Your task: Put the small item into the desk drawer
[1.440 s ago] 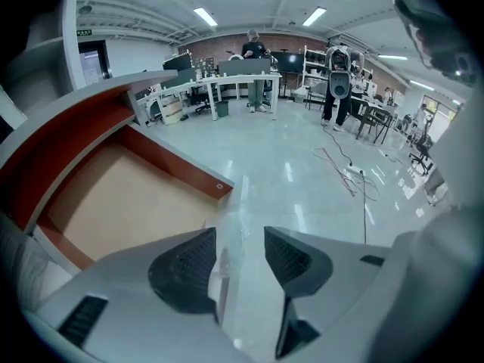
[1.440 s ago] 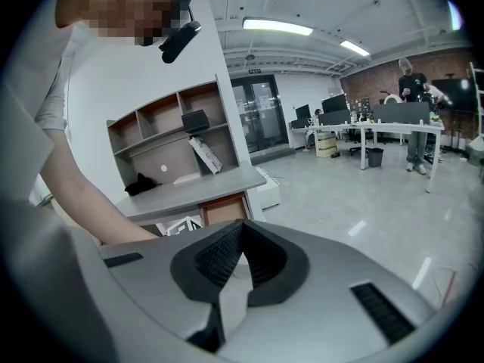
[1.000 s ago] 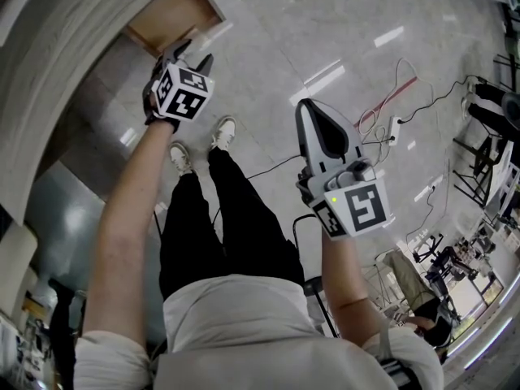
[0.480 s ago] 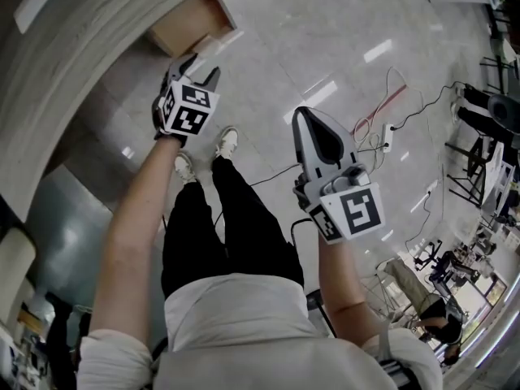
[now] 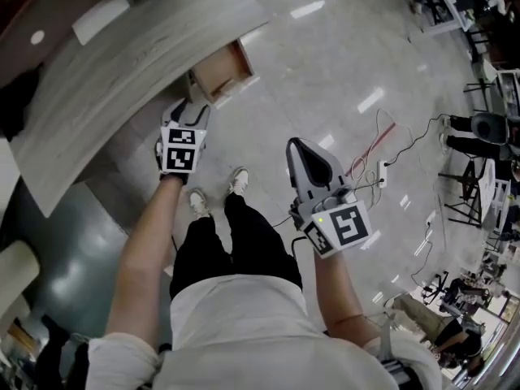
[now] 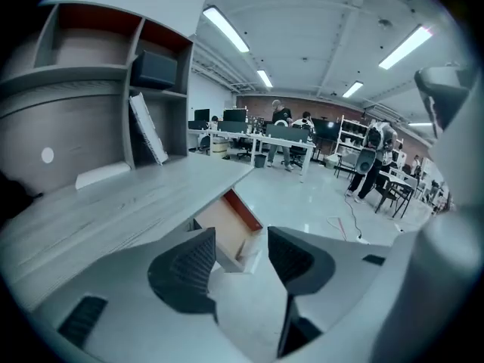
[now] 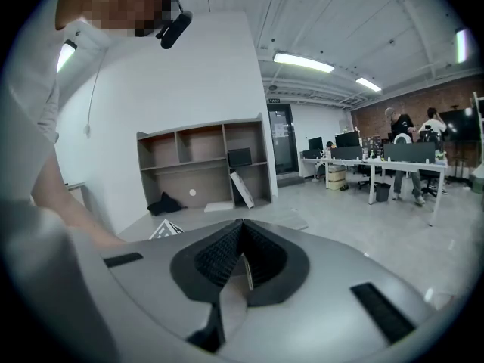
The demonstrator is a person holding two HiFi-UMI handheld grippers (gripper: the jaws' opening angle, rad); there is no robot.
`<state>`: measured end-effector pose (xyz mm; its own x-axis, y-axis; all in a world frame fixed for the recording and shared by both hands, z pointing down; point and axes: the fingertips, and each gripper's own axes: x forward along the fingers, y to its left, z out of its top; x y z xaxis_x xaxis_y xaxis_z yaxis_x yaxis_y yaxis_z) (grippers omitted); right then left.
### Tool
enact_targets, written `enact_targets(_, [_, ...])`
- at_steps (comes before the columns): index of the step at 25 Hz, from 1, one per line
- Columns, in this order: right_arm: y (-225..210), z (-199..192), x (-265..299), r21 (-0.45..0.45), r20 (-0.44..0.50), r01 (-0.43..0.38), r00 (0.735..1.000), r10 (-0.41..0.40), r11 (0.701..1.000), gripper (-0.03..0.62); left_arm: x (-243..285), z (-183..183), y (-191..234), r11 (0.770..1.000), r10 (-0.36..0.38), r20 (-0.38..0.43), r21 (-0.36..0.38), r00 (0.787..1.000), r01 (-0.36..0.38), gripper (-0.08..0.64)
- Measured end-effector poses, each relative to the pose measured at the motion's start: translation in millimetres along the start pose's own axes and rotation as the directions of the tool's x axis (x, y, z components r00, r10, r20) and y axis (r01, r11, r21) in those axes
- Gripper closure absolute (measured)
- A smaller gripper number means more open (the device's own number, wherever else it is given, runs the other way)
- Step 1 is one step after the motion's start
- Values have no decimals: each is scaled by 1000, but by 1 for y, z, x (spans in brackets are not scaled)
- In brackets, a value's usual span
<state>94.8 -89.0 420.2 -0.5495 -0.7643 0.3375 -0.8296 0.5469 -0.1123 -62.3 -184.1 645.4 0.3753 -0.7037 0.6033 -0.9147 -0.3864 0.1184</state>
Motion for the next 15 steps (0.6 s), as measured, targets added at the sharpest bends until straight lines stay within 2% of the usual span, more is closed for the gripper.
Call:
enact_targets(4, [29,31,-18,-44,48,-3,999,5,999,569,-44,14,2,998,-19,50,-58,999,21,334])
enact_targets(7, [44,49,-35,-65,72,7,997,-3,998,569,-75,17,0,997,-26,82,-70,996,31,353])
enact_targets(9, [53,59,-41,-77,88,13,996,-6,997,569,-93,22,-1,998,-29,100,-53,995,34,387])
enact_targets(11, [62,68,-44,-89,107,15,994,-6,996,569,-110,31,-3,999,-24,119,-22,993,27,454])
enact_targets(15, [75,85,-56,-115,148,20,989,-2,993,569,-136,48,-8,999,-19,164,32,986,14,514])
